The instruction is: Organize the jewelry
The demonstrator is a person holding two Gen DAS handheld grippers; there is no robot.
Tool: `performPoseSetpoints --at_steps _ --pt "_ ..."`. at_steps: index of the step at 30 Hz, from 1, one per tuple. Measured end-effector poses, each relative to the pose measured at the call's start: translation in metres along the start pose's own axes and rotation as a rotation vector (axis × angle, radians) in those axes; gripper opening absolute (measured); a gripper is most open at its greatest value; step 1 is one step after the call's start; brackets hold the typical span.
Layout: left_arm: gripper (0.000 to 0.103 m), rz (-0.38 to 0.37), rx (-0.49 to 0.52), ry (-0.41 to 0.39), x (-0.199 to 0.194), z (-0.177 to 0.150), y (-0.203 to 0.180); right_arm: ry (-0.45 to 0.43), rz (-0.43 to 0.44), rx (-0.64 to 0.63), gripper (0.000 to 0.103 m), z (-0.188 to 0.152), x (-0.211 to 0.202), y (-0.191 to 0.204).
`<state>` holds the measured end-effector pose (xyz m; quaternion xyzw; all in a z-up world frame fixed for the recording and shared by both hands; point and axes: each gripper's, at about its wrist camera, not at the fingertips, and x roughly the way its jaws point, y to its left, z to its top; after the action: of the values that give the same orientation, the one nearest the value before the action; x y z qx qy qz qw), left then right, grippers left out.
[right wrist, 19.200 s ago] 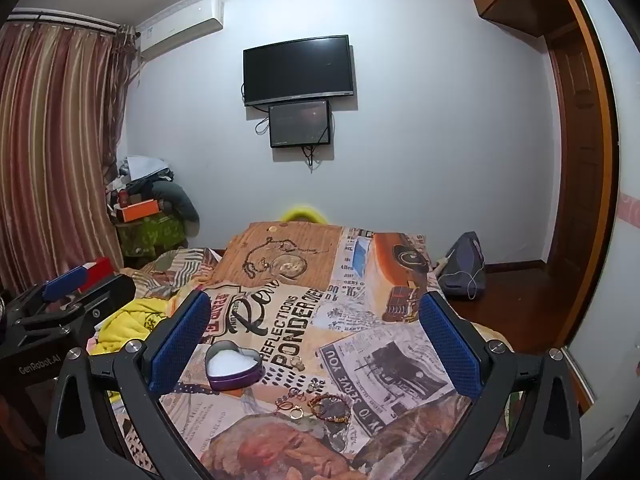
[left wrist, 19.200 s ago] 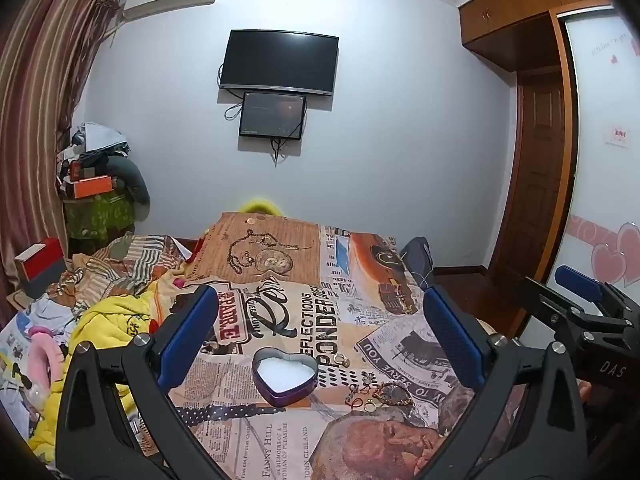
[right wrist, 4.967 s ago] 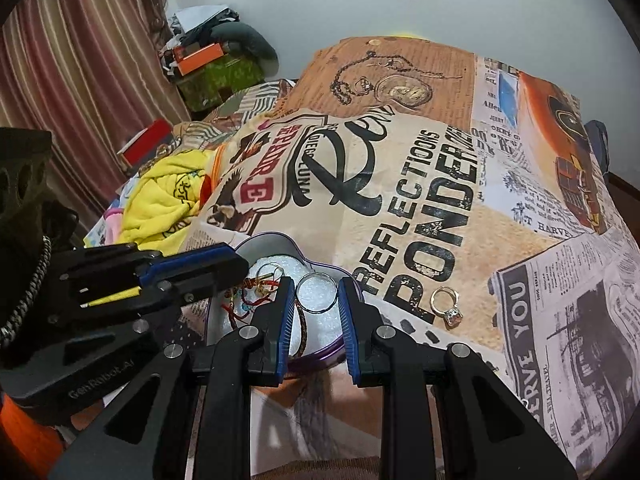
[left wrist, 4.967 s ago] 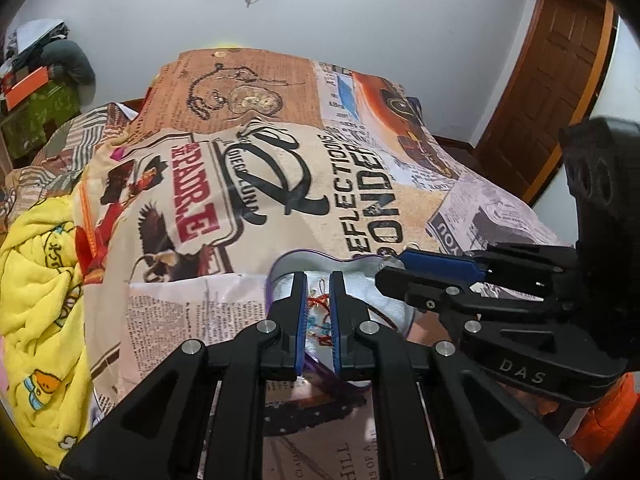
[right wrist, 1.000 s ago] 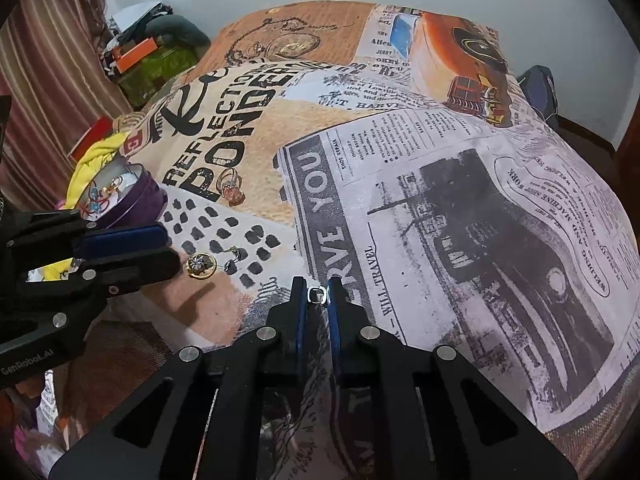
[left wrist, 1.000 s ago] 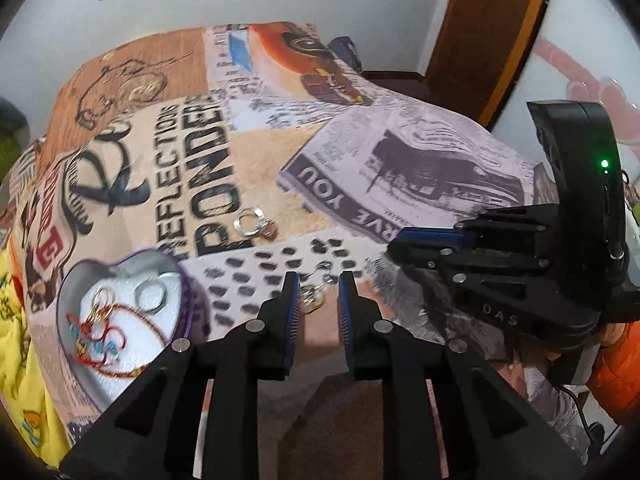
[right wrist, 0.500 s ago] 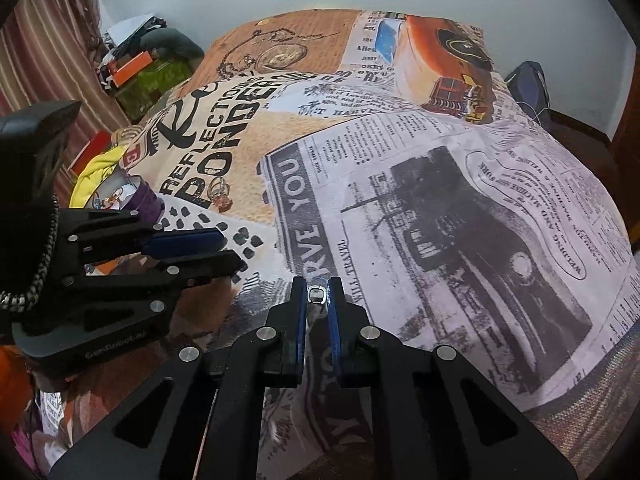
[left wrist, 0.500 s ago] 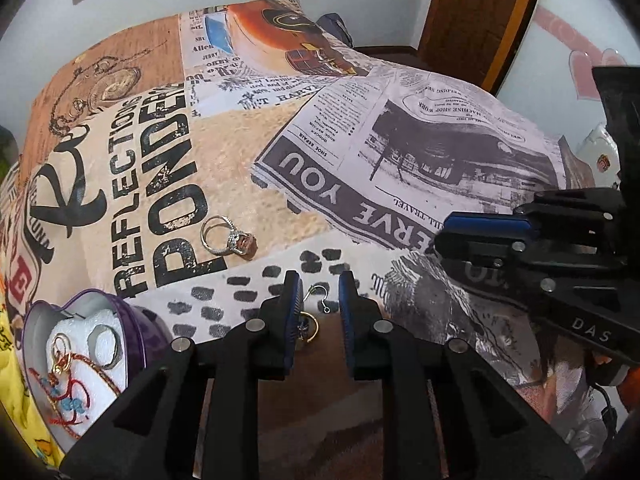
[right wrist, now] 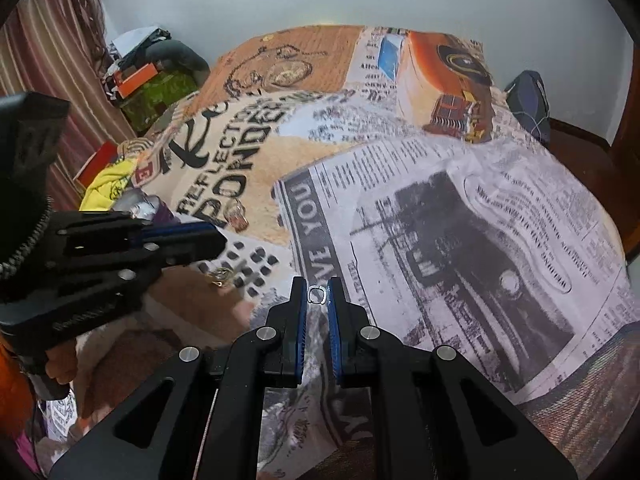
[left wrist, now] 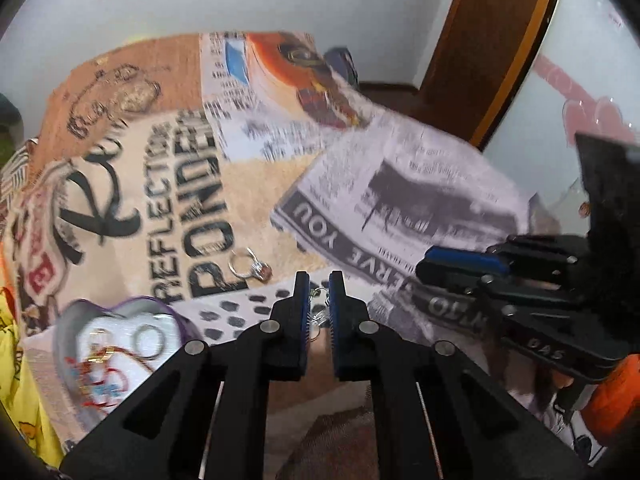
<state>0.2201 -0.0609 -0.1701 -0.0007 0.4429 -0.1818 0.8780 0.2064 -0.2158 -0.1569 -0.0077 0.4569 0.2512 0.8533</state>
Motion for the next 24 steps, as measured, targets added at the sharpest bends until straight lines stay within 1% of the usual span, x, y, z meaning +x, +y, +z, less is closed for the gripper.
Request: performPoseSetpoints --at_steps 5,9,17,24 --pt "0.007 0.006 -0.022 -0.075 -0.037 0.005 0.003 -0.046 0.006 -0.013 0.009 0.009 -0.015 0.010" --pt "0.007 0.025 -0.038 -0.112 -0.058 0.002 0.009 -0.076 0.012 -0.027 0.009 0.016 -0.024 0.021" --pt "0.007 0.090 -0.070 -0.161 -0.090 -0.012 0.028 -0.109 0.032 -0.071 0.009 0.026 -0.032 0.050" --pt "0.007 0.139 -0.100 -0.201 -0.115 -0.023 0.052 -0.122 0.070 -0.114 0.009 0.036 -0.027 0.083"
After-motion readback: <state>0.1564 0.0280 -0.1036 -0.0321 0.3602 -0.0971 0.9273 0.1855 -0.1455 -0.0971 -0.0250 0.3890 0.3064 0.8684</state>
